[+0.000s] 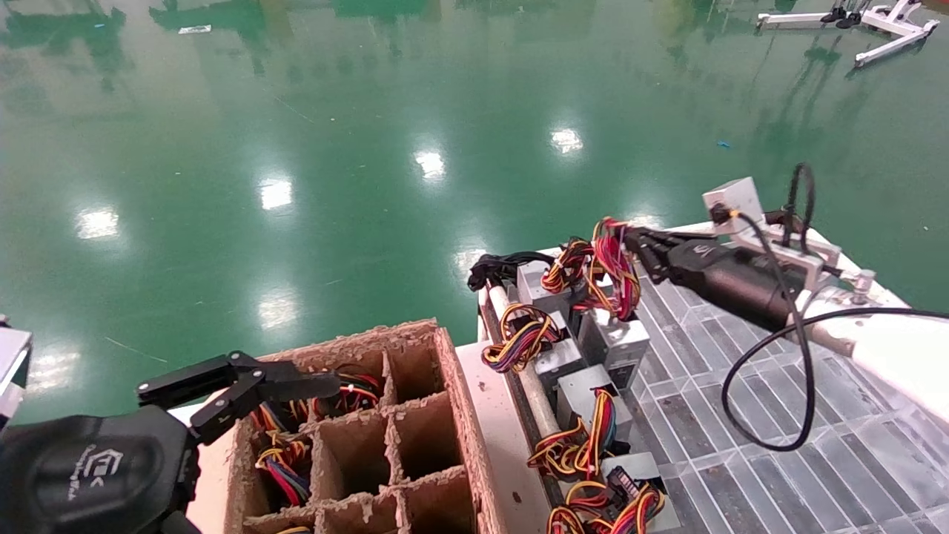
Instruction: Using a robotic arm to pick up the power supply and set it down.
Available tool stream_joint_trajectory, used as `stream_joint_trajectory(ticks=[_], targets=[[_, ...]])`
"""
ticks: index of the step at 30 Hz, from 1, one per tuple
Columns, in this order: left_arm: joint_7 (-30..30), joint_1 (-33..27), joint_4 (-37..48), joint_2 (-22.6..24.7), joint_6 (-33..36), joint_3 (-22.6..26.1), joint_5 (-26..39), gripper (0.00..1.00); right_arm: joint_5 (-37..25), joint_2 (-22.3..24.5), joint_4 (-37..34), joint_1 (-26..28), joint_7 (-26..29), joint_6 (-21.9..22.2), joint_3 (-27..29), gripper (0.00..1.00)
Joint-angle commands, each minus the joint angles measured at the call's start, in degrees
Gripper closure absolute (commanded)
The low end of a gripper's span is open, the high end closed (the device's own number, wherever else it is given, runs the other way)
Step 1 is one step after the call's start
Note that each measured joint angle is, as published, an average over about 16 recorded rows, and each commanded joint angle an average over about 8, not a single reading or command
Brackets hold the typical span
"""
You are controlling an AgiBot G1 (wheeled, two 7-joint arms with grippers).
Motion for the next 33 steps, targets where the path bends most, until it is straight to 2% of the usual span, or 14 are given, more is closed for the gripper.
stream_joint_trajectory(ticks=[1, 4, 5, 23, 33], targets=[[0.00, 0.00, 0.00, 0.00, 0.00, 0.00, 0.00, 0.00, -0.50, -0.41, 0.06, 0.15, 0.47, -0.43, -0.36, 0.43], [0.00, 0.01, 0.01, 0.00, -0.01, 0.00, -0.01, 0.00, -0.78, -0.71, 0.03, 0.21, 0.87, -0.61, -0.54, 0.07], [0.00, 0.01, 0.01, 0.00, -0.01, 0.00, -0.02, 0.00, -0.84, -0.77, 0.03, 0.22, 0.93, -0.64, -0.57, 0.01], [0.01, 0.01, 0.01, 0.00, -0.01, 0.00, -0.02, 0.00, -0.65, -0.44, 0.08, 0.38, 0.53, -0.57, -0.45, 0.00], [0.01, 0.00, 0.03, 0.00, 0.00, 0.01, -0.02, 0.00, -2.46, 1.94, 2.64, 4.56, 1.89, -2.94, -1.70, 0.00]])
